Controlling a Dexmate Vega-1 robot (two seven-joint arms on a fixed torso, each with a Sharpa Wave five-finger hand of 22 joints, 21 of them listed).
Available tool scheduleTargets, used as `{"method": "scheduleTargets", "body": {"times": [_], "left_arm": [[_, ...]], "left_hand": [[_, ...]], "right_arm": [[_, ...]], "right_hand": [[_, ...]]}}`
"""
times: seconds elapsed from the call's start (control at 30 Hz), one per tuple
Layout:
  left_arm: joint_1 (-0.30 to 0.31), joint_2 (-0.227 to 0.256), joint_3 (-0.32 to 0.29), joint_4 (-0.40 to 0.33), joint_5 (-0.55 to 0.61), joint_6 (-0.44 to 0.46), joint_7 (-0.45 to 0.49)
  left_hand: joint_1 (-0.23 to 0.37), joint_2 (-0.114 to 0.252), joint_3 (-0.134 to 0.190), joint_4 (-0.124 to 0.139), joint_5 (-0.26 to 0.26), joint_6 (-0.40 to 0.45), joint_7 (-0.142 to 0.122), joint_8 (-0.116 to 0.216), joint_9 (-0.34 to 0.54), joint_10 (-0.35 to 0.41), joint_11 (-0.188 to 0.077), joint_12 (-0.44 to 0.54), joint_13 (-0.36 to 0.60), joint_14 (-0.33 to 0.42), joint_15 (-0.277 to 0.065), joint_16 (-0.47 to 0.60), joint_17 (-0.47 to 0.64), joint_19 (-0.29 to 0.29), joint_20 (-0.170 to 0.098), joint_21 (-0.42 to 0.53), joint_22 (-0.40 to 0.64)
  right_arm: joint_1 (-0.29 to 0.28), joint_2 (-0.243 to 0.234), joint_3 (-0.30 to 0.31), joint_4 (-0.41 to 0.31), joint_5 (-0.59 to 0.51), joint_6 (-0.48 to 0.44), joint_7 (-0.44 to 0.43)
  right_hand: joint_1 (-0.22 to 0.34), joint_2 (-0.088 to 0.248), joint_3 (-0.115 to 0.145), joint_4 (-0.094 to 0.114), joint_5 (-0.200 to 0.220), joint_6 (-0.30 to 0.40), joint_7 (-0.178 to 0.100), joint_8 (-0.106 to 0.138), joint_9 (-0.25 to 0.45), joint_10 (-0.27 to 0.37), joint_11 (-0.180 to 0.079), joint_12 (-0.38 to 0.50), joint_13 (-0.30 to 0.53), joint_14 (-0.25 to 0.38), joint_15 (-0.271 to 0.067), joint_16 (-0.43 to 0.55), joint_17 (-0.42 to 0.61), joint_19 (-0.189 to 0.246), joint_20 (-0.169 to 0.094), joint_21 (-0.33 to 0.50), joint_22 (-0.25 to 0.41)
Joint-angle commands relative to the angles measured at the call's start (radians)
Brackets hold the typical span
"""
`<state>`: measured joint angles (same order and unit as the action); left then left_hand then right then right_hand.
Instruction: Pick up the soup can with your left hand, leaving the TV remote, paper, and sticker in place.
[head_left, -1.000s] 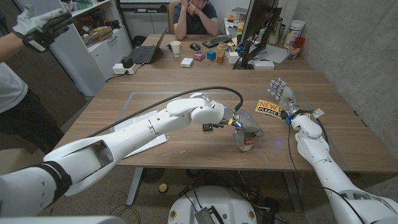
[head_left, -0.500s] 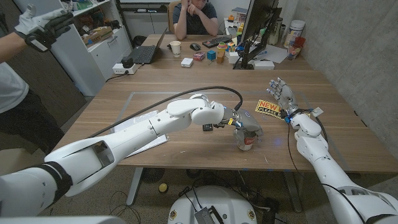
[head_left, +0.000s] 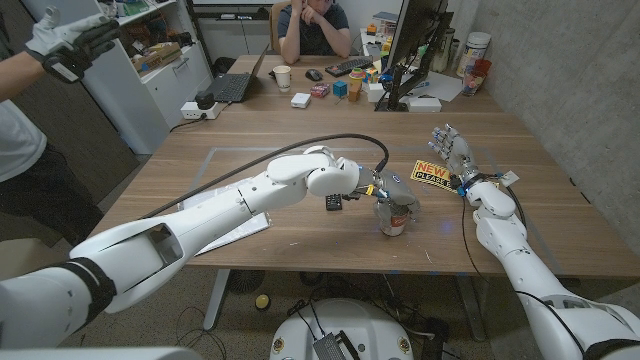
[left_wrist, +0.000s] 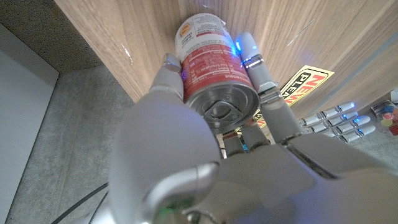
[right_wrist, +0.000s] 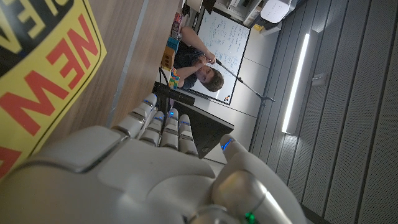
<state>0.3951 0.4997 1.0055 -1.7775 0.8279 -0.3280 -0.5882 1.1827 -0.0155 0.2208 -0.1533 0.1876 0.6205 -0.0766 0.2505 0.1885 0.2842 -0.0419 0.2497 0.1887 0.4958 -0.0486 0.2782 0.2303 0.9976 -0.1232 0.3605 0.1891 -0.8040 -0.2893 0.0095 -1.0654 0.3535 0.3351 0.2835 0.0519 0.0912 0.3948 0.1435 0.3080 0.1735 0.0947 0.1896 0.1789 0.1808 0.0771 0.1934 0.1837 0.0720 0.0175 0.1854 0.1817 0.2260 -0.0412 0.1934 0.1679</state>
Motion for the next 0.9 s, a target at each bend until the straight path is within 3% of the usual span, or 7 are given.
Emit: {"method": "scheduleTargets", "body": {"times": [0.03, 0.9], "left_arm": [[0.002, 0.009, -0.033, -0.035, -0.015, 0.017, 0.033], [-0.008, 0.029, -0.093, -0.082, -0.061, 0.034, 0.038]], "left_hand": [[0.12, 0.115, 0.012, -0.005, 0.005, 0.154, 0.146, -0.006, 0.004, 0.014, 0.001, 0.005, 0.002, 0.011, -0.133, 0.008, 0.005, 0.037, -0.064, 0.007, 0.002], [0.118, 0.13, 0.013, 0.008, 0.004, 0.156, 0.138, -0.024, 0.005, 0.028, 0.001, 0.001, 0.003, 0.028, -0.133, 0.004, 0.011, 0.039, -0.057, 0.017, 0.004]], "right_arm": [[0.018, 0.002, -0.009, 0.021, -0.009, 0.003, 0.004], [0.041, 0.006, -0.02, 0.048, -0.019, 0.013, -0.006]], "right_hand": [[0.008, 0.026, -0.003, 0.0, 0.004, 0.006, -0.001, 0.003, 0.002, 0.015, 0.001, 0.005, 0.005, 0.008, -0.002, 0.009, 0.002, 0.011, 0.0, 0.003, 0.003], [0.01, 0.025, -0.003, -0.002, 0.005, 0.008, 0.001, 0.003, 0.002, 0.02, 0.007, 0.005, 0.005, 0.016, 0.0, 0.009, 0.001, 0.015, -0.002, 0.004, 0.003]]}}
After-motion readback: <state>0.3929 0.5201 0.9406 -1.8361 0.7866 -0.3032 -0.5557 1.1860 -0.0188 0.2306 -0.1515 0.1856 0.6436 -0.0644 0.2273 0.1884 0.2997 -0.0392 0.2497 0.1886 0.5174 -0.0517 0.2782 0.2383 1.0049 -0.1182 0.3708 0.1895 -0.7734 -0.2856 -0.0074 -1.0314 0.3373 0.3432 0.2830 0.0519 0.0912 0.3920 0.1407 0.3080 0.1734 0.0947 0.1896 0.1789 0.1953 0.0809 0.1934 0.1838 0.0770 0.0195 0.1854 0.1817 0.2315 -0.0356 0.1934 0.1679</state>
